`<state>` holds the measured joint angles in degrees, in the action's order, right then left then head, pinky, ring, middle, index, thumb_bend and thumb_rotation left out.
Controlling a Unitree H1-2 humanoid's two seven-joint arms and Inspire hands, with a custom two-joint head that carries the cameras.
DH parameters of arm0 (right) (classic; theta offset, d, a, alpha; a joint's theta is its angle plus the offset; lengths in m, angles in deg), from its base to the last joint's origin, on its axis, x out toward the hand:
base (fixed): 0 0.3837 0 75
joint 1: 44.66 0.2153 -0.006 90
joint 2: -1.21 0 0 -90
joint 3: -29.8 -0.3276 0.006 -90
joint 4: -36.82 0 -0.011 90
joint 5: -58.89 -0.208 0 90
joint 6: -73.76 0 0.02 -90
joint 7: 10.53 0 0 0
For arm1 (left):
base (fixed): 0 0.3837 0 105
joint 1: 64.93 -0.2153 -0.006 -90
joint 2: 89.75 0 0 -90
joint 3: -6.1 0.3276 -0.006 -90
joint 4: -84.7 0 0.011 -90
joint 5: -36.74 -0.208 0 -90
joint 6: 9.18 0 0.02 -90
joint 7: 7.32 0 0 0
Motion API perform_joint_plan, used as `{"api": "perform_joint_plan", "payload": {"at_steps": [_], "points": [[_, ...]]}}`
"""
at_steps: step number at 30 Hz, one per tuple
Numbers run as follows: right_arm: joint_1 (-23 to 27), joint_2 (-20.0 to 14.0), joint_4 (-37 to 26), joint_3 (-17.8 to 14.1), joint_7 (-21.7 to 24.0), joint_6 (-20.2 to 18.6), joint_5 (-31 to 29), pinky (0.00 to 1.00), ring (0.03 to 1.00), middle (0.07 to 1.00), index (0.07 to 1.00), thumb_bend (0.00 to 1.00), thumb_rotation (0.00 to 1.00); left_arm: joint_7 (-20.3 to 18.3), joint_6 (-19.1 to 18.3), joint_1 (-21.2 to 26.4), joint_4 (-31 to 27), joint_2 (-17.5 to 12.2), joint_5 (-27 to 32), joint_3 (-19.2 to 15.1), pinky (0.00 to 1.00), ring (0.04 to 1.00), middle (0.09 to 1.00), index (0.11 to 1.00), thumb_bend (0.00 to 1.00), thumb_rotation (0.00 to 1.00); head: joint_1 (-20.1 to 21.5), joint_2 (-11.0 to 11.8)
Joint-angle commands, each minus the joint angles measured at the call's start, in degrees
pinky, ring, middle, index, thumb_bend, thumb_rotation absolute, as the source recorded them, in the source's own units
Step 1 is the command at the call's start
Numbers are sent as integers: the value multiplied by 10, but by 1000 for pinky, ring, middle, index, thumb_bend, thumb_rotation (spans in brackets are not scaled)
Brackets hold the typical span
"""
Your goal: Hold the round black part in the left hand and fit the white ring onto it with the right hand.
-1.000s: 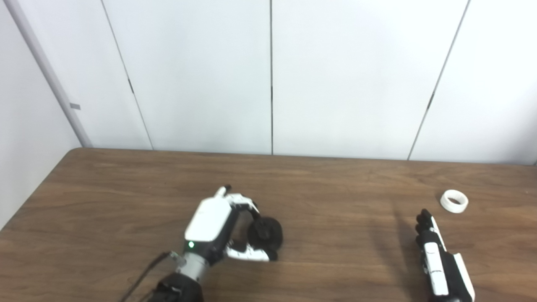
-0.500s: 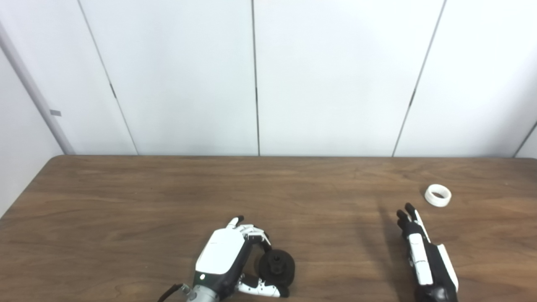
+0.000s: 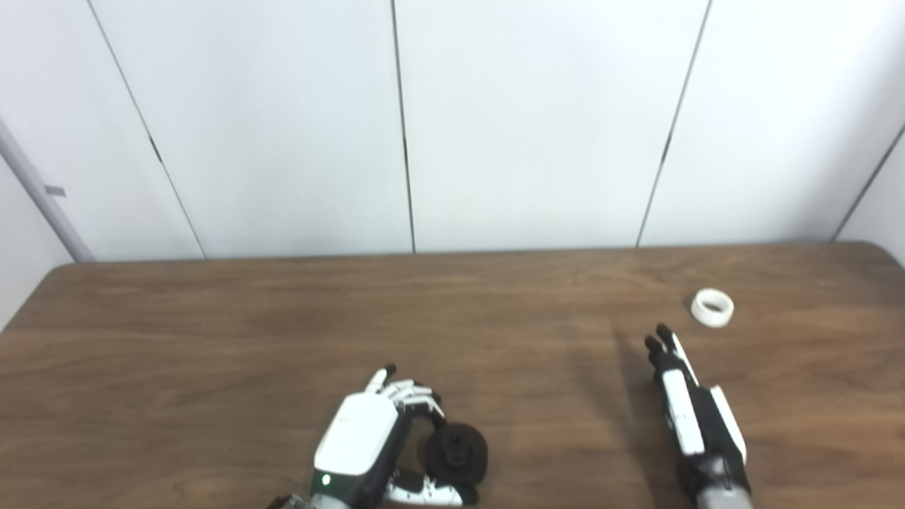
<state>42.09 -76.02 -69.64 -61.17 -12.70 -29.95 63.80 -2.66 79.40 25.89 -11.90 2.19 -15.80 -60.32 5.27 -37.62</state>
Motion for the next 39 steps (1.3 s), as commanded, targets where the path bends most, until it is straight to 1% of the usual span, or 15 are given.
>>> {"api": "perform_joint_plan", "payload": {"at_steps": [1,3,6,8,11,13,17,19,24,26,29,31,33,35,39], "points": [[8,1,-33,-2,-4,-3,8,1000,969,948,959,574,1000,-9,2,-12,-4,-9,-17,5,978,822,750,485,523,55,3,-5],[11,-4,-44,-3,-3,-13,13,1000,973,953,945,538,982,-9,3,-14,-5,-9,-13,4,985,824,752,485,523,55,7,-11],[15,-12,-57,-7,0,-25,17,1000,974,956,932,515,904,-8,4,-17,-5,-7,-10,3,998,831,757,485,523,55,11,-17],[22,-21,-76,-8,-4,-58,42,985,960,943,914,516,859,-10,1,-18,-3,-5,-10,3,1000,836,760,485,524,55,14,-23],[36,-38,-100,-7,-4,-107,85,918,925,914,867,511,750,-10,-1,-19,-2,-3,-11,5,1000,842,761,484,524,55,19,-29],[47,-49,-109,-11,6,-128,110,878,909,901,842,524,707,-10,-1,-19,-1,-3,-12,5,1000,840,758,484,524,55,21,-31],[76,-59,-110,-46,50,-132,164,879,892,859,768,609,483,-18,-7,-19,-4,-3,-12,6,1000,840,759,484,524,56,26,-39],[87,-61,-107,-62,70,-132,181,886,895,856,744,647,418,-18,-7,-19,-4,-2,-13,7,1000,839,759,484,524,56,25,-38],[116,-96,-89,-79,80,-132,224,948,907,854,643,784,223,-21,-13,-21,-2,3,-19,12,1000,839,753,484,524,56,24,-39],[126,-114,-76,-79,83,-132,238,943,905,856,625,818,210,-20,-13,-22,-1,4,-21,14,1000,839,751,484,524,56,37,-35],[139,-155,-55,-63,95,-131,274,880,908,881,631,845,202,-20,-11,-25,-1,4,-24,14,1000,837,752,484,524,57,58,-31],[151,-176,-37,-55,100,-132,294,871,912,899,640,870,199,-25,-12,-26,-5,4,-16,11,1000,839,754,484,524,56,58,-31],[162,-191,-19,-48,99,-131,304,921,919,912,647,891,196,-28,-14,-27,-6,4,-10,8,1000,839,754,485,524,56,70,-27],[176,-206,4,-43,95,-129,310,975,939,926,656,876,166,-30,-16,-28,-6,4,-10,6,1000,835,751,485,524,55,96,-19],[205,-227,50,-33,84,-123,321,999,970,943,661,863,124,-33,-17,-32,-6,3,-6,3,1000,832,750,485,524,54,111,-13]]}}
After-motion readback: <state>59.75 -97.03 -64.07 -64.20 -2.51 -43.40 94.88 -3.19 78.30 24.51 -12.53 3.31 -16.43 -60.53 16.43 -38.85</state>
